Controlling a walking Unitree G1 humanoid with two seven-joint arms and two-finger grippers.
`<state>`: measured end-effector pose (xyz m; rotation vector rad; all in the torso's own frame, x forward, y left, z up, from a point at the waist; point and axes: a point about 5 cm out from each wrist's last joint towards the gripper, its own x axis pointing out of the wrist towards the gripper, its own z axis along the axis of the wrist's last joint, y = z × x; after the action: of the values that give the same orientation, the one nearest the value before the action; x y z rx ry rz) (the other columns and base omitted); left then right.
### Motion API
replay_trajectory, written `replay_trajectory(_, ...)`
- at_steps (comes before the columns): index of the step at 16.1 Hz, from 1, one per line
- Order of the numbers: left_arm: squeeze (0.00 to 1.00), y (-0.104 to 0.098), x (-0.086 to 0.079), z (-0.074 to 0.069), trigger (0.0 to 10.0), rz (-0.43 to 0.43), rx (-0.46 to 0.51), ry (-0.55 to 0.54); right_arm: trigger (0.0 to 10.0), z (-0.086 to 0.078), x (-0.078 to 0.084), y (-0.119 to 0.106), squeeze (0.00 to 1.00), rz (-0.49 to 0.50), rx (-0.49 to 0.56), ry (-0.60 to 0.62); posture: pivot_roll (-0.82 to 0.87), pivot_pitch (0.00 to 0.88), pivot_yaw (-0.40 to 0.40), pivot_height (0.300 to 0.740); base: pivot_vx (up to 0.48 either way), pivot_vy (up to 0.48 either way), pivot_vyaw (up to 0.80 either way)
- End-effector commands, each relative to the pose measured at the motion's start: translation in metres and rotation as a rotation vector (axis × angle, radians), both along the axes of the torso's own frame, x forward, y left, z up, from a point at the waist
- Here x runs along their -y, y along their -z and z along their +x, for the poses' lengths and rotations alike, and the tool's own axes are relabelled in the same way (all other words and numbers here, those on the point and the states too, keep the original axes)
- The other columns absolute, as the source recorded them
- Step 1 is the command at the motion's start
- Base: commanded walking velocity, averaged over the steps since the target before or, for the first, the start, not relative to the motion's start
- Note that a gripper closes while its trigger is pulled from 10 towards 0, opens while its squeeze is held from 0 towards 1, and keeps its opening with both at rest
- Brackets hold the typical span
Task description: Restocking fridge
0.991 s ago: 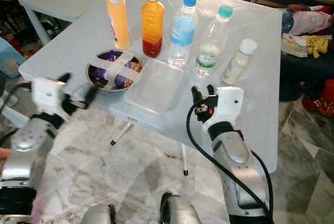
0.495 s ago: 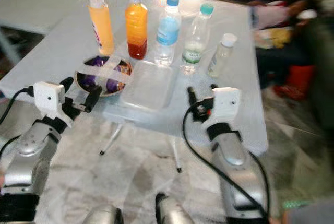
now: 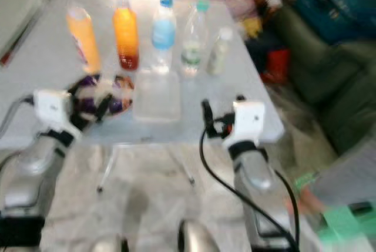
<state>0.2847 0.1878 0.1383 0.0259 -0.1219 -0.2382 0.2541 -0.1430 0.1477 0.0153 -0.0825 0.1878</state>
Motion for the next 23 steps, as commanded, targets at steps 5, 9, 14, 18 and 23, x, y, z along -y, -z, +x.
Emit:
replay_trajectory(5,0.00,-0.004,0.005,0.001,10.0,0.024,0.024,-0.033,10.0,0.000,0.016,0.004,0.00,0.021,-0.017,0.087,-0.05,0.099,-0.050,0.740,0.000,0.000,0.00)
replay_trajectory(9,0.00,0.002,0.004,0.002,10.0,0.045,0.015,-0.036,10.0,0.010,0.022,0.024,0.00,0.142,-0.165,0.083,-0.05,0.109,-0.047,0.740,0.000,0.000,0.00)
replay_trajectory(14,0.00,0.001,0.005,0.001,10.0,0.066,0.017,-0.024,10.0,0.024,0.000,0.016,1.00,0.192,-0.142,-0.112,-0.03,0.120,-0.041,0.740,0.000,0.000,0.00)
replay_trajectory(18,0.00,0.000,0.005,0.001,10.0,0.069,0.021,-0.026,10.0,0.029,-0.010,0.013,0.34,0.192,-0.133,-0.188,-0.03,0.130,-0.041,0.740,0.000,0.000,0.00)
replay_trajectory(23,0.00,0.000,0.007,0.002,10.0,0.076,0.023,-0.018,10.0,0.046,-0.015,0.016,0.00,0.257,-0.160,-0.190,-0.02,0.140,-0.040,0.740,0.000,0.000,0.00)
